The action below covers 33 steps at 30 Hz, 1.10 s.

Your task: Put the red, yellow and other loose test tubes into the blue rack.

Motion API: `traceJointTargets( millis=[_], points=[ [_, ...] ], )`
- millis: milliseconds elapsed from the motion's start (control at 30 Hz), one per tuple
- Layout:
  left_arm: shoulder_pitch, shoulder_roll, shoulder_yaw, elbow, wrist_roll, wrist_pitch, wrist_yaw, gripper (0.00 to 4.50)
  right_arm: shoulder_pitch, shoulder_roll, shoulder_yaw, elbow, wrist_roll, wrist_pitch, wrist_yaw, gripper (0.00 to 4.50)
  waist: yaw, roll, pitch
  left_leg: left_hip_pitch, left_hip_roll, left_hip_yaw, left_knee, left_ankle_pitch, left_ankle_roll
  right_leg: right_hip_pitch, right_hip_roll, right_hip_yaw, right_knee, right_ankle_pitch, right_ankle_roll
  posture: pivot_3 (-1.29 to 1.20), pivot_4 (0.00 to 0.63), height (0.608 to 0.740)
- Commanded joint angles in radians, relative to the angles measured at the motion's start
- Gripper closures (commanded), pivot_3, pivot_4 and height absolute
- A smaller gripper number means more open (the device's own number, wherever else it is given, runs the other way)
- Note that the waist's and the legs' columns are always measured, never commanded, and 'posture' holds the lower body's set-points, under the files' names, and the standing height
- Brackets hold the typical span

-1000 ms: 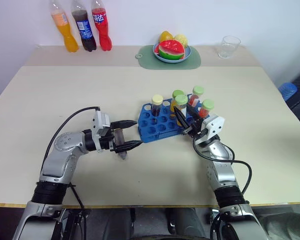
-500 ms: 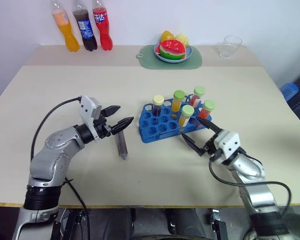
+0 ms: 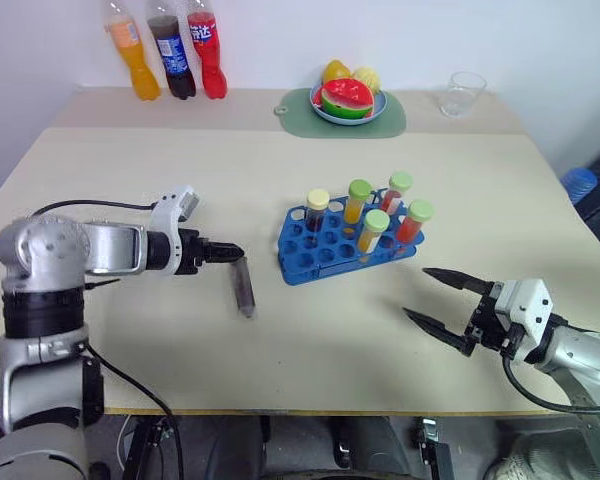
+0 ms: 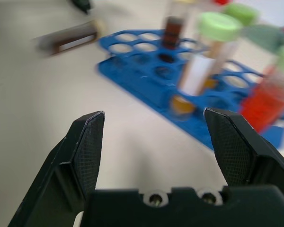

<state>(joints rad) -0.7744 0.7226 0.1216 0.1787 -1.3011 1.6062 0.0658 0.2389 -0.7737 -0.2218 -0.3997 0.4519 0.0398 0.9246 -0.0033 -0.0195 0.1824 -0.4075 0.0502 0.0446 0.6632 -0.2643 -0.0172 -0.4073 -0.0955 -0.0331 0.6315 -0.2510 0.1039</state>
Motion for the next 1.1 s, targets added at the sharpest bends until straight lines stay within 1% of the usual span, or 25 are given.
traceJointTargets(
  millis=[33,67,100,133,167,200,300,400,467,600,700,767,800,900,933,967,1100],
  points=[
    [-0.075,0.014,-0.105,0.160,-0.298,0.008,0.268,0.66,0.009,-0.024,-0.021,-0.042,0.019,-0.006,0.049,0.82,0.009,0.000,0.000,0.000,0.000,0.000,0.000,0.000,0.000,0.000,-0.001,0.000,-0.001,0.000,0.000,0.00,0.150,0.740],
    [-0.095,0.020,-0.138,0.195,-0.381,0.008,0.331,0.66,0.010,-0.026,-0.022,-0.043,0.021,-0.007,0.061,0.82,0.012,0.000,0.000,0.000,-0.001,0.000,0.000,0.000,0.000,0.000,-0.002,0.001,-0.001,0.000,0.000,0.00,0.150,0.740],
    [-0.098,0.046,-0.201,0.204,-0.513,-0.031,0.417,0.66,0.010,-0.027,-0.023,-0.043,0.022,-0.006,0.069,0.82,0.014,-0.001,0.000,0.000,-0.001,0.000,0.001,0.000,0.000,0.000,-0.002,0.001,-0.001,0.000,0.000,0.00,0.150,0.740],
    [-0.099,0.062,-0.242,0.208,-0.600,-0.059,0.476,0.66,0.010,-0.026,-0.024,-0.044,0.022,-0.006,0.074,0.82,0.015,-0.001,0.001,0.000,-0.001,0.000,0.001,0.000,0.000,0.000,-0.002,0.001,-0.001,0.000,0.000,0.00,0.150,0.740],
    [-0.107,0.070,-0.276,0.220,-0.650,-0.070,0.508,0.66,0.011,-0.028,-0.024,-0.044,0.019,-0.007,0.080,0.82,0.014,-0.001,0.001,0.000,-0.001,0.000,0.001,0.000,0.000,0.000,-0.002,0.001,-0.001,0.000,0.000,0.00,0.150,0.740],
    [-0.124,0.074,-0.311,0.243,-0.671,-0.064,0.523,0.66,0.012,-0.029,-0.021,-0.045,0.017,-0.010,0.091,0.82,0.015,-0.001,0.001,0.000,-0.001,-0.001,0.001,0.000,0.000,0.000,-0.002,0.001,-0.001,0.000,0.000,0.00,0.150,0.740],
    [-0.167,0.070,-0.355,0.304,-0.671,-0.036,0.520,0.66,0.012,-0.030,-0.013,-0.045,0.007,-0.017,0.110,0.82,0.016,-0.001,0.001,0.000,-0.002,0.002,0.001,0.001,-0.002,0.000,-0.002,0.000,-0.001,0.000,0.000,0.00,0.150,0.740],
    [-0.190,0.031,-0.355,0.362,-0.671,-0.053,0.600,0.66,0.006,-0.025,-0.003,-0.044,-0.012,-0.024,0.111,0.82,0.017,-0.001,0.001,0.000,-0.002,0.002,0.001,0.001,-0.002,0.000,-0.002,0.000,-0.001,-0.002,-0.003,0.00,0.150,0.740],
    [-0.195,-0.036,-0.336,0.391,-0.671,-0.081,0.694,0.66,0.001,-0.015,0.001,-0.052,-0.014,-0.023,0.101,0.82,0.017,-0.001,0.000,0.000,-0.002,0.002,0.001,0.001,-0.002,0.000,-0.002,0.000,-0.001,-0.001,-0.003,0.00,0.150,0.740],
    [-0.214,-0.133,-0.303,0.459,-0.671,-0.097,0.846,0.66,0.001,-0.007,0.009,-0.071,-0.017,-0.013,0.086,0.82,0.032,0.000,0.000,0.000,-0.003,0.001,0.002,0.001,-0.002,0.003,-0.002,0.000,-0.001,-0.001,-0.003,0.00,0.150,0.740],
    [-0.202,-0.200,-0.269,0.462,-0.671,-0.115,0.971,0.66,0.004,-0.004,0.013,-0.086,-0.020,-0.006,0.076,0.82,0.044,0.001,-0.001,0.001,-0.003,0.001,0.002,0.001,-0.003,0.004,-0.002,0.000,-0.002,-0.001,-0.003,0.00,0.150,0.740],
    [-0.179,-0.233,-0.239,0.429,-0.671,-0.138,1.054,1.24,0.009,-0.004,0.012,-0.097,-0.021,-0.003,0.069,0.75,0.046,0.002,-0.002,0.002,-0.004,0.001,0.002,0.002,-0.003,0.005,-0.002,0.000,-0.002,-0.001,-0.003,0.00,0.150,0.740],
    [-0.178,-0.239,-0.235,0.424,-0.671,-0.129,1.065,1.51,0.015,-0.003,0.008,-0.102,-0.020,-0.001,0.066,0.75,0.046,0.002,-0.003,0.002,-0.004,0.000,0.003,0.002,-0.003,0.006,-0.002,0.000,-0.002,-0.002,-0.003,0.00,0.150,0.740],
    [-0.174,-0.265,-0.200,0.419,-0.671,-0.125,1.117,3.03,0.027,-0.002,0.000,-0.113,-0.019,0.003,0.057,0.75,0.045,0.002,-0.002,0.003,-0.005,-0.001,0.003,0.002,-0.003,0.008,-0.002,0.000,-0.003,-0.002,-0.003,0.00,0.150,0.740],
    [-0.172,-0.276,-0.186,0.421,-0.671,-0.132,1.144,3.46,0.033,0.000,0.001,-0.115,-0.021,0.001,0.054,0.75,0.044,0.002,-0.002,0.003,-0.005,-0.001,0.003,0.002,-0.003,0.008,-0.002,0.000,-0.003,-0.002,-0.003,0.00,0.150,0.740],
    [-0.169,-0.285,-0.174,0.417,-0.671,-0.132,1.153,3.68,0.038,0.002,0.002,-0.115,-0.024,-0.002,0.052,0.75,0.044,0.002,-0.002,0.003,-0.005,-0.001,0.003,0.002,-0.003,0.008,-0.002,0.000,-0.003,-0.002,-0.003,0.00,0.150,0.740],
    [-0.158,-0.304,-0.130,0.377,-0.671,-0.116,1.140,3.69,0.038,0.008,0.005,-0.107,-0.033,-0.009,0.047,0.75,0.043,0.002,-0.002,0.003,-0.005,-0.001,0.003,0.002,-0.003,0.008,-0.002,0.000,-0.003,-0.002,-0.003,0.00,0.150,0.740]
  ],
)
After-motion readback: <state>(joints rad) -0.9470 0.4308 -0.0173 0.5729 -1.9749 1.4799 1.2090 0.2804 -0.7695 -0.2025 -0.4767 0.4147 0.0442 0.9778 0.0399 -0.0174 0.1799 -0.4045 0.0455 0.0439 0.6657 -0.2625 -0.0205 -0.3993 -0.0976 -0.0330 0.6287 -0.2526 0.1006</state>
